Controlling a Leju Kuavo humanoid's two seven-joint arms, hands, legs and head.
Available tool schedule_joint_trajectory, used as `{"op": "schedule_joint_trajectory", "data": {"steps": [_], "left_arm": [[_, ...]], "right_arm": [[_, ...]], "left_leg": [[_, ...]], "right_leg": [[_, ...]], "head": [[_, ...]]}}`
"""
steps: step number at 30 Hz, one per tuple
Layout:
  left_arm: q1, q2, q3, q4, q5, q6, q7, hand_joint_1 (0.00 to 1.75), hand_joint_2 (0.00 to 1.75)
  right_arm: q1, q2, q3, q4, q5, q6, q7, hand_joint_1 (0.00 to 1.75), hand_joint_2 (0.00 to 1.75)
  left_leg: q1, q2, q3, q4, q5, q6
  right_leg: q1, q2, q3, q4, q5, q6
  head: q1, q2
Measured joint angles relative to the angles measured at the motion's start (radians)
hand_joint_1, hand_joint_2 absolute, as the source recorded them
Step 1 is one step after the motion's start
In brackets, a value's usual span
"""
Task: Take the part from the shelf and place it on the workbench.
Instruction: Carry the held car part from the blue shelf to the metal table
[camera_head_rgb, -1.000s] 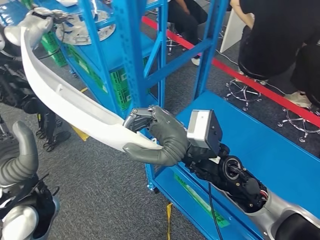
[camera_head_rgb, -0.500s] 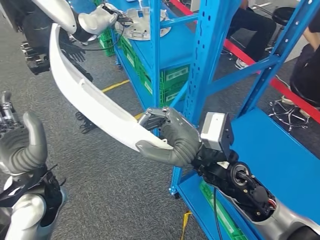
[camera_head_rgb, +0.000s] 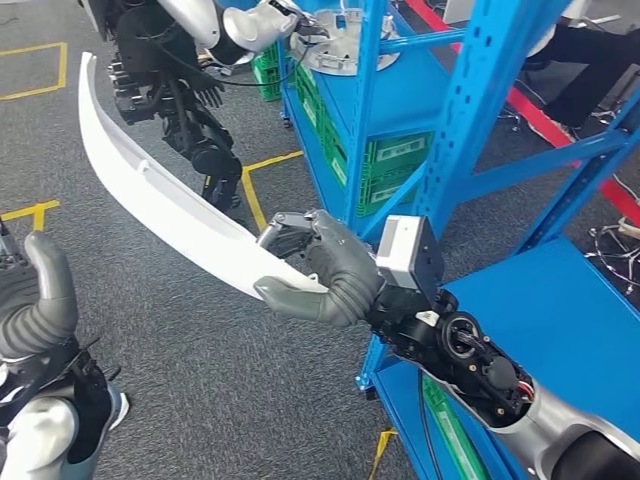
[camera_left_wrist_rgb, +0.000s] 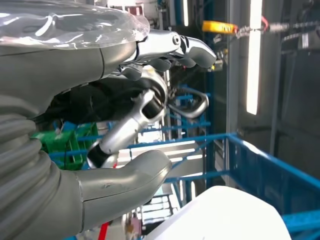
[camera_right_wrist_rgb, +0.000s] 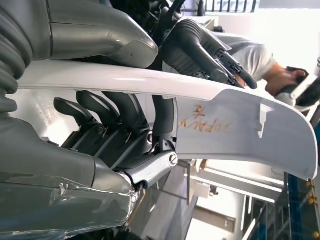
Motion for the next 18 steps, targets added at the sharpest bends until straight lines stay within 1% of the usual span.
{"op": "schedule_joint_trajectory", "data": {"steps": [1, 2, 3, 4, 5, 6, 7, 8, 9, 10, 11, 12, 13, 14, 15, 16, 17, 18], "left_arm": [[-0.001, 0.0, 0.0, 0.001, 0.0, 0.002, 0.001, 0.0, 1.75], [-0.002, 0.001, -0.001, 0.002, 0.001, 0.004, 0.001, 0.0, 1.75], [-0.002, 0.001, -0.001, 0.003, 0.002, 0.006, 0.002, 0.0, 1.75], [-0.002, 0.002, -0.001, 0.003, 0.003, 0.007, 0.002, 0.0, 1.75], [-0.003, 0.002, -0.001, 0.003, 0.004, 0.008, 0.002, 0.0, 1.75], [-0.004, 0.002, -0.001, 0.004, 0.005, 0.008, 0.002, 0.0, 1.75], [-0.005, 0.002, -0.001, 0.005, 0.005, 0.008, 0.002, 0.0, 1.75], [-0.006, 0.002, -0.002, 0.006, 0.005, 0.008, 0.002, 0.0, 1.75], [-0.006, 0.002, -0.002, 0.007, 0.006, 0.008, 0.002, 0.0, 1.75], [-0.005, 0.002, -0.002, 0.007, 0.006, 0.008, 0.002, 0.0, 1.75], [-0.005, 0.002, -0.002, 0.008, 0.006, 0.008, 0.002, 0.0, 1.75], [-0.005, 0.002, -0.002, 0.008, 0.006, 0.008, 0.002, 0.0, 1.75], [-0.005, 0.003, -0.002, 0.009, 0.007, 0.008, 0.002, 0.0, 1.75], [-0.005, 0.003, -0.002, 0.009, 0.007, 0.007, 0.002, 0.0, 1.75], [-0.005, 0.003, -0.002, 0.009, 0.007, 0.007, 0.002, 0.0, 1.75], [-0.006, 0.003, -0.002, 0.009, 0.007, 0.006, 0.002, 0.0, 1.75], [-0.006, 0.003, -0.002, 0.01, 0.007, 0.006, 0.002, 0.0, 1.75], [-0.006, 0.003, -0.002, 0.01, 0.007, 0.005, 0.002, 0.0, 1.75]], "right_arm": [[-0.002, 0.0, 0.0, 0.002, -0.002, 0.002, -0.002, 1.75, 1.75], [-0.003, 0.0, 0.0, 0.004, -0.004, 0.003, -0.004, 1.75, 1.75], [-0.004, 0.0, -0.001, 0.007, -0.006, 0.004, -0.006, 1.75, 1.75], [-0.005, 0.0, -0.001, 0.009, -0.006, 0.005, -0.007, 1.75, 1.75], [-0.005, 0.0, -0.001, 0.011, -0.006, 0.005, -0.008, 1.75, 1.75], [-0.006, 0.0, -0.001, 0.013, -0.006, 0.005, -0.009, 1.75, 1.75], [-0.006, 0.0, -0.001, 0.015, -0.006, 0.005, -0.01, 1.75, 1.75], [-0.005, 0.0, -0.002, 0.016, -0.006, 0.005, -0.011, 1.75, 1.75], [-0.004, 0.0, -0.002, 0.018, -0.006, 0.005, -0.011, 1.75, 1.75], [-0.002, 0.0, -0.002, 0.021, -0.006, 0.005, -0.011, 1.75, 1.75], [-0.001, 0.0, -0.002, 0.023, -0.006, 0.005, -0.011, 1.75, 1.75], [0.0, 0.0, -0.002, 0.025, -0.006, 0.004, -0.011, 1.75, 1.75], [0.0, 0.0, -0.002, 0.027, -0.006, 0.004, -0.011, 1.75, 1.75], [0.0, 0.0, -0.002, 0.028, -0.006, 0.003, -0.011, 1.75, 1.75], [-0.001, 0.0, -0.003, 0.029, -0.006, 0.003, -0.011, 1.75, 1.75], [-0.001, 0.0, -0.003, 0.03, -0.006, 0.003, -0.011, 1.75, 1.75], [-0.002, 0.0, -0.003, 0.031, -0.006, 0.002, -0.011, 1.75, 1.75], [-0.002, 0.0, -0.003, 0.032, -0.006, 0.002, -0.011, 1.75, 1.75]], "left_leg": [[-0.002, 0.017, 0.015, -0.029, 0.004, 0.006], [-0.005, 0.014, 0.018, -0.036, -0.001, 0.015], [-0.007, -0.004, 0.018, -0.035, -0.003, 0.026], [-0.007, -0.017, 0.02, -0.035, -0.004, 0.034], [-0.007, -0.03, 0.023, -0.036, -0.004, 0.04], [-0.007, -0.043, 0.027, -0.037, -0.004, 0.046], [-0.007, -0.055, 0.029, -0.038, -0.005, 0.051], [-0.008, -0.068, 0.03, -0.038, -0.006, 0.055], [-0.009, -0.083, 0.031, -0.038, -0.006, 0.057], [-0.011, -0.098, 0.032, -0.038, -0.007, 0.059], [-0.012, -0.114, 0.033, -0.038, -0.007, 0.059], [-0.013, -0.13, 0.036, -0.037, -0.007, 0.059], [-0.013, -0.145, 0.039, -0.037, -0.008, 0.059], [-0.012, -0.159, 0.041, -0.037, -0.009, 0.058], [-0.013, -0.171, 0.041, -0.036, -0.009, 0.056], [-0.012, -0.182, 0.038, -0.036, -0.008, 0.052], [-0.009, -0.194, 0.034, -0.036, -0.006, 0.047], [-0.008, -0.206, 0.03, -0.038, -0.003, 0.041]], "right_leg": [[0.004, -0.01, 0.002, 0.005, -0.007, 0.006], [0.006, -0.02, 0.005, 0.007, -0.014, 0.011], [0.004, -0.032, 0.01, 0.008, -0.019, 0.016], [0.0, -0.034, 0.012, 0.011, -0.027, 0.022], [-0.004, -0.022, 0.011, 0.021, -0.039, 0.027], [-0.008, 0.005, -0.003, 0.057, -0.062, 0.031], [-0.009, 0.04, -0.03, 0.116, -0.094, 0.032], [-0.009, 0.068, -0.066, 0.194, -0.129, 0.032], [-0.008, 0.086, -0.108, 0.276, -0.16, 0.03], [-0.006, 0.093, -0.14, 0.331, -0.173, 0.028], [-0.006, 0.095, -0.154, 0.347, -0.165, 0.025], [-0.005, 0.098, -0.149, 0.32, -0.136, 0.02], [-0.005, 0.107, -0.126, 0.257, -0.092, 0.015], [-0.006, 0.13, -0.098, 0.178, -0.046, 0.009], [-0.007, 0.157, -0.07, 0.108, -0.013, 0.005], [-0.008, 0.179, -0.049, 0.06, 0.005, 0.003], [-0.008, 0.192, -0.038, 0.036, 0.009, 0.002], [-0.007, 0.188, -0.032, 0.03, 0.008, 0.002]], "head": [[0.003, 0.0], [0.007, 0.0], [0.013, 0.0], [0.018, 0.0], [0.021, 0.0], [0.024, 0.0], [0.03, 0.0], [0.036, 0.0], [0.042, 0.0], [0.047, 0.0], [0.05, 0.0], [0.053, 0.0], [0.056, 0.0], [0.059, 0.0], [0.059, 0.0], [0.059, 0.0], [0.058, 0.0], [0.057, 0.0]]}}
